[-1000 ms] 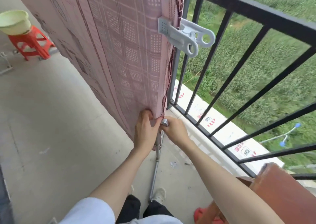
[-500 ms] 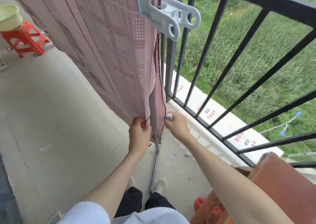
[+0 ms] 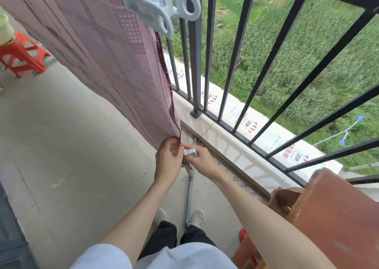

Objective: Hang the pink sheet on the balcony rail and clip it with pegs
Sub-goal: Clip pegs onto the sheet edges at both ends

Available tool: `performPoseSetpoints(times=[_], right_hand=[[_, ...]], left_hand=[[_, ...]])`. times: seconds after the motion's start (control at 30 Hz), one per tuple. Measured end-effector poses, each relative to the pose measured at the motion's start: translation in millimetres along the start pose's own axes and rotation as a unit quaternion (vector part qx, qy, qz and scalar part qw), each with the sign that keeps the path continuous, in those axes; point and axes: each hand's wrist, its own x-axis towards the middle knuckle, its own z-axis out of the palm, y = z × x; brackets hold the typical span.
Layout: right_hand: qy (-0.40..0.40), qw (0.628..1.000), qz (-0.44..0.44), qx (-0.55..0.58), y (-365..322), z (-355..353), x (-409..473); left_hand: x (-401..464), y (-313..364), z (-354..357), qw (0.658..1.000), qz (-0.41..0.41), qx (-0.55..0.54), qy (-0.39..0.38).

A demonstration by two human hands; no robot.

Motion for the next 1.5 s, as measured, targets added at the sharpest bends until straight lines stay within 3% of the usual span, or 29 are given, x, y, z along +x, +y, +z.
performPoseSetpoints(times=[0.17, 0.23, 0.3, 0.5, 0.77, 0.9, 1.1, 1.17, 1.27, 1.4, 1.5], right_hand=[[-0.025, 0.999, -0.018, 0.022, -7.8, 25.3, -2.5], [0.012, 0.999, 0.030, 0.024, -5.8, 36.2, -4.4], [0.059, 0.993, 0.079, 0.066, -5.0, 51.3, -8.1], [0.105, 0.976, 0.112, 0.151, 0.5, 93.9, -22.2], [0.070, 0.920, 0.179, 0.341, 7.2, 136.8, -45.8], [0.033, 0.948, 0.183, 0.257, 5.9, 156.1, -59.5], [0.020, 0.987, 0.153, 0.040, 3.9, 178.3, -77.3], [0.037, 0.990, 0.136, 0.019, 3.9, 187.5, -83.9], [0.051, 0.984, 0.126, 0.114, 0.3, 201.1, -94.4], [0.003, 0.936, 0.162, 0.312, -13.9, 218.3, -102.0], [-0.026, 0.919, 0.176, 0.353, -16.6, 225.6, -106.9]], left_hand=[[4.9, -0.5, -18.9, 0.996, -0.030, 0.017, 0.082], [7.0, -4.7, -26.9, 0.994, -0.040, 0.014, 0.102], [9.5, -19.8, -39.5, 0.994, -0.045, 0.016, 0.101], [7.9, -60.3, -78.2, 0.996, -0.042, 0.019, 0.079], [-13.6, -83.3, -115.9, 0.997, -0.045, 0.008, 0.060], [-22.4, -91.2, -133.7, 0.998, -0.052, 0.007, 0.043], [-37.7, -100.9, -153.2, 0.997, -0.072, -0.015, 0.008], [-43.6, -103.5, -161.1, 0.996, -0.080, -0.027, -0.004], [-51.9, -103.0, -172.2, 0.996, -0.083, -0.031, -0.012], [-55.6, -109.8, -191.5, 0.995, -0.087, -0.033, -0.021], [-60.3, -111.7, -200.1, 0.995, -0.082, -0.040, -0.026]])
